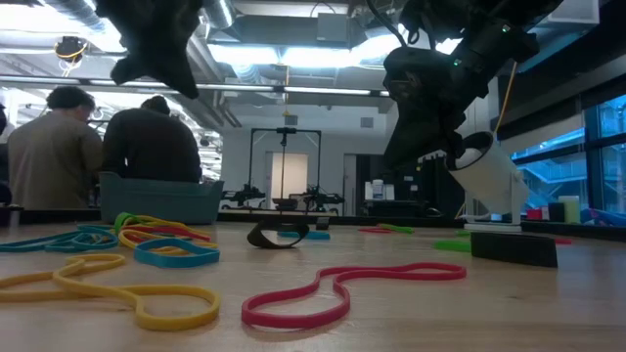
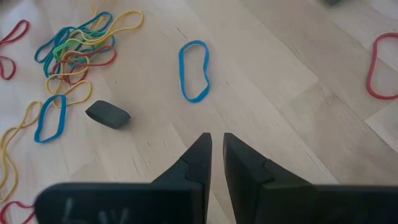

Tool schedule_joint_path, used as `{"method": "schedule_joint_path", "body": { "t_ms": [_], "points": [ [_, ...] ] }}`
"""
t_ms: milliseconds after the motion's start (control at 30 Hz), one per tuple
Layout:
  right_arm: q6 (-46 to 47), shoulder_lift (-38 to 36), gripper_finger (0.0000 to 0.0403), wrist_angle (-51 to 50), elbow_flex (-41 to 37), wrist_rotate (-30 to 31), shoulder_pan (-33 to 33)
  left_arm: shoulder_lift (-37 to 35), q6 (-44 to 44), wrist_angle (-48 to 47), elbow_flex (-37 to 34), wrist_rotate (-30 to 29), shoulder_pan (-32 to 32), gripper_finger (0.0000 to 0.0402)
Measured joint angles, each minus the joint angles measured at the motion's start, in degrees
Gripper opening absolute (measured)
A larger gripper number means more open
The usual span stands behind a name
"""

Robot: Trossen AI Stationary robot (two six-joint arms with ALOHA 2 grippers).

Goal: Pick and place rubber bands into bin
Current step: Put the green rubber band into the bin

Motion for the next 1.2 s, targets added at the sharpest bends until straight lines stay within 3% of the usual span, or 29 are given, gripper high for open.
{"method": "schedule_joint_path", "body": {
  "t_ms": [267, 533, 667, 867, 1033, 1200],
  "points": [
    [0.03, 0.0, 0.0046, 0.39, 0.0, 0.0, 0.0, 10.61, -16.43, -0.02, 0.0, -2.84, -15.14, 0.0002],
    [-0.02, 0.0, 0.0046, 1.51, -0.04, -0.44, 0.0, 18.24, -23.53, 0.2, 0.0, 1.09, -21.03, 0.0002],
    [-0.03, -0.07, 0.0042, 1.32, 0.44, -1.55, 0.02, 20.56, -20.66, 0.08, 0.0, 5.66, -21.61, 0.0002],
    [1.86, -0.2, 0.0008, -15.69, 5.93, 1.58, -0.73, 22.26, -10.71, 0.62, -0.42, 12.01, -20.21, 0.0002],
    [9.1, -0.2, 0.0006, -30.95, 8.66, 2.14, -6.02, 20.61, -4.38, 5.88, -5.52, 15.66, -17.3, 0.0002],
    [15.52, -0.22, 0.0014, -34.86, 5.61, 1.29, -13.55, 19.07, 1.06, 9.85, -9.29, 18.88, -15.48, 0.0002]
  ]
}}
